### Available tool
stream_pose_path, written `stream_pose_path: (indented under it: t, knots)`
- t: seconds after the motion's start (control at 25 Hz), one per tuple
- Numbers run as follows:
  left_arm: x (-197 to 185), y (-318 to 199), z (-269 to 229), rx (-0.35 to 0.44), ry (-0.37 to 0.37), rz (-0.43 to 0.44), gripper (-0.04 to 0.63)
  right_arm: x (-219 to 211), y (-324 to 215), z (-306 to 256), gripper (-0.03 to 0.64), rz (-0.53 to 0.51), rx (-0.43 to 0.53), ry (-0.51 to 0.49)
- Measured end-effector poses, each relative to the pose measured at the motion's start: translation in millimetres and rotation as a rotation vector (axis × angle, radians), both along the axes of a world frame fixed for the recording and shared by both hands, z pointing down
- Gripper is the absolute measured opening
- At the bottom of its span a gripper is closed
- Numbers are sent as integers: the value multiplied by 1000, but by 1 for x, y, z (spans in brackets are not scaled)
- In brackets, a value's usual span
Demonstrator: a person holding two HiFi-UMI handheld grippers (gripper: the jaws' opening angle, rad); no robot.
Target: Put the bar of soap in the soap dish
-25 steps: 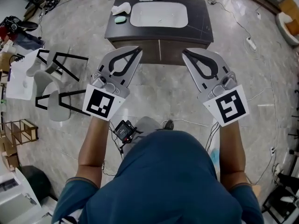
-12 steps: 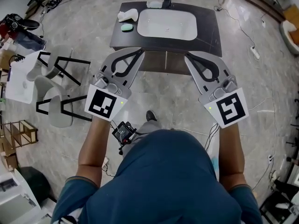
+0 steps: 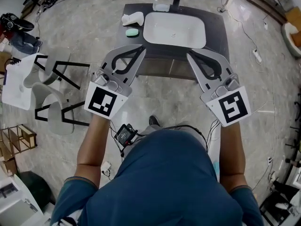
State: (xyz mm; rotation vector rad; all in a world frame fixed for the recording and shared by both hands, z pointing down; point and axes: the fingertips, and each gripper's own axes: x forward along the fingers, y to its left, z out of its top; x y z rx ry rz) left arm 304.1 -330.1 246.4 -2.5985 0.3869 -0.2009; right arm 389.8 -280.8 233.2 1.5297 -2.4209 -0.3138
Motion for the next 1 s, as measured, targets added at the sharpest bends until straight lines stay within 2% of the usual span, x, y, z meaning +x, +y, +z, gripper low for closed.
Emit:
stream_pose_path:
  t: [0.2,0.44,1.0]
  knots:
    - [4,-30,2,-10,3,-32,2,6,-33,4,15,-32,-14,-1]
    - [26,-71,11,-13,-24,-108,2,28,-78,14,15,-117,-15,-8]
    - [77,-146,13,-29,-29,-264,2,78,-170,28,15,-276,-36,-43]
